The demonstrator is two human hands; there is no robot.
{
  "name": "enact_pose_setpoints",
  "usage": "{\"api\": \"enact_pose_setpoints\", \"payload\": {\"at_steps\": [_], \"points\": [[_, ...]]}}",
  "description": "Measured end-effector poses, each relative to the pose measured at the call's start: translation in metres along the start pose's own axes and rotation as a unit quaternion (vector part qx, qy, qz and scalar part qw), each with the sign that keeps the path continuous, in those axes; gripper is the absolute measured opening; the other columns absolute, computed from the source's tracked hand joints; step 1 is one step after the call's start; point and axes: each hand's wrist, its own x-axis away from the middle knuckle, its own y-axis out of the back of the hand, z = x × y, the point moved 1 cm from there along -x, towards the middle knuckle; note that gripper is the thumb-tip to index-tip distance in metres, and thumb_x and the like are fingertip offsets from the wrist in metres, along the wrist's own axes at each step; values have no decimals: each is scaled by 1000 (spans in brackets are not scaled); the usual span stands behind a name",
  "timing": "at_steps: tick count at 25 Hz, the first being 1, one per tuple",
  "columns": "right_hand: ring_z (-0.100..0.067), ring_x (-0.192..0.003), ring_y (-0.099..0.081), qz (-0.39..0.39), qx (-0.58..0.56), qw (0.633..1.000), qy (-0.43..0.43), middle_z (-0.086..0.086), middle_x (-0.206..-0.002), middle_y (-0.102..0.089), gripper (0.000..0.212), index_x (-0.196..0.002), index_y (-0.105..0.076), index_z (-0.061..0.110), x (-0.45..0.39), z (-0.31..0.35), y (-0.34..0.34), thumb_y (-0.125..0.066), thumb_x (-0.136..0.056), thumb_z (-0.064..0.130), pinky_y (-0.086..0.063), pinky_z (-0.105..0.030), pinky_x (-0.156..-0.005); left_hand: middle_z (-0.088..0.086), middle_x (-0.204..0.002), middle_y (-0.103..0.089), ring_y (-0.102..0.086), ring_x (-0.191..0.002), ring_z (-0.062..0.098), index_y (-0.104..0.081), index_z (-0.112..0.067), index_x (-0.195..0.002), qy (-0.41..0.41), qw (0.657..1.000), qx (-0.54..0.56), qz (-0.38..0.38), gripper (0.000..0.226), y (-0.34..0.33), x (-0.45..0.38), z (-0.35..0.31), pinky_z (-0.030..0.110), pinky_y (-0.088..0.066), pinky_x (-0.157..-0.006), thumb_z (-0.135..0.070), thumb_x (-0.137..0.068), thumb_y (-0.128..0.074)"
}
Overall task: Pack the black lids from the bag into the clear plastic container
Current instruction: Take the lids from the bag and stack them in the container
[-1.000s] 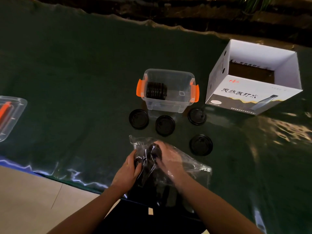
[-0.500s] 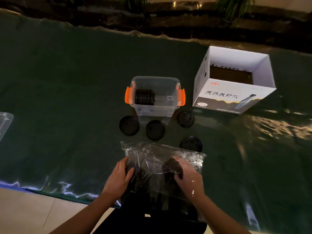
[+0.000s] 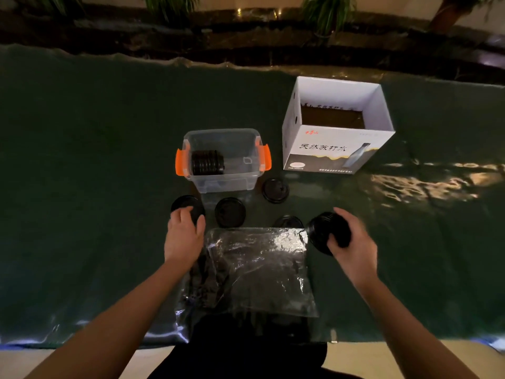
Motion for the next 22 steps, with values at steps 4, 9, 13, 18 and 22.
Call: {"api": "enact_pose_setpoints", "payload": {"at_steps": [4,9,13,18,22], "points": [[-14,-109,-63,17,-65,996,53,9,-123,-65,61,-129,-49,36,-43,68,-30,-71,-76,16,-48,-27,-94,13,-133,-49,-44,-123,30,-49,-7,-130,-119,993,-1,9,37,10,-28,-45,41,-39,-102,-23,-97,-48],[-18,-108,-64,17,-85,992,97,4,-124,-64,58,-133,-45,33,-90,162,-81,-68,-82,19,-53,-32,-89,3,-132,-55,-53,-120,19,-39,-22,-139,-185,968,132,110,47,13,-54,-104,38,-46,-99,-15,-94,-48],[-17,-100,-64,41,-67,992,96,2,-118,-62,50,-129,-42,35,-126,201,-112,-64,-84,24,-49,-26,-71,9,-118,-62,-60,-105,23,-32,-19,-142,-170,975,123,79,51,22,-99,-103,47,-51,-90,-13,-93,-44],[-26,-100,-65,83,30,995,45,-2,-113,-66,46,-126,-44,30,-172,201,-148,-62,-85,26,-57,-38,-79,2,-147,-47,-39,-137,23,-26,-24,-150,-227,940,-231,110,53,24,-160,-70,53,-12,-118,-28,-98,-36],[-30,-97,-63,93,113,989,15,-10,-117,-59,44,-126,-43,26,-190,194,-181,-63,-86,29,-56,-36,-62,-7,-162,-12,-10,-149,20,-18,-34,-151,-273,868,-369,189,51,9,-185,-42,54,6,-118,-46,-101,-15]]}}
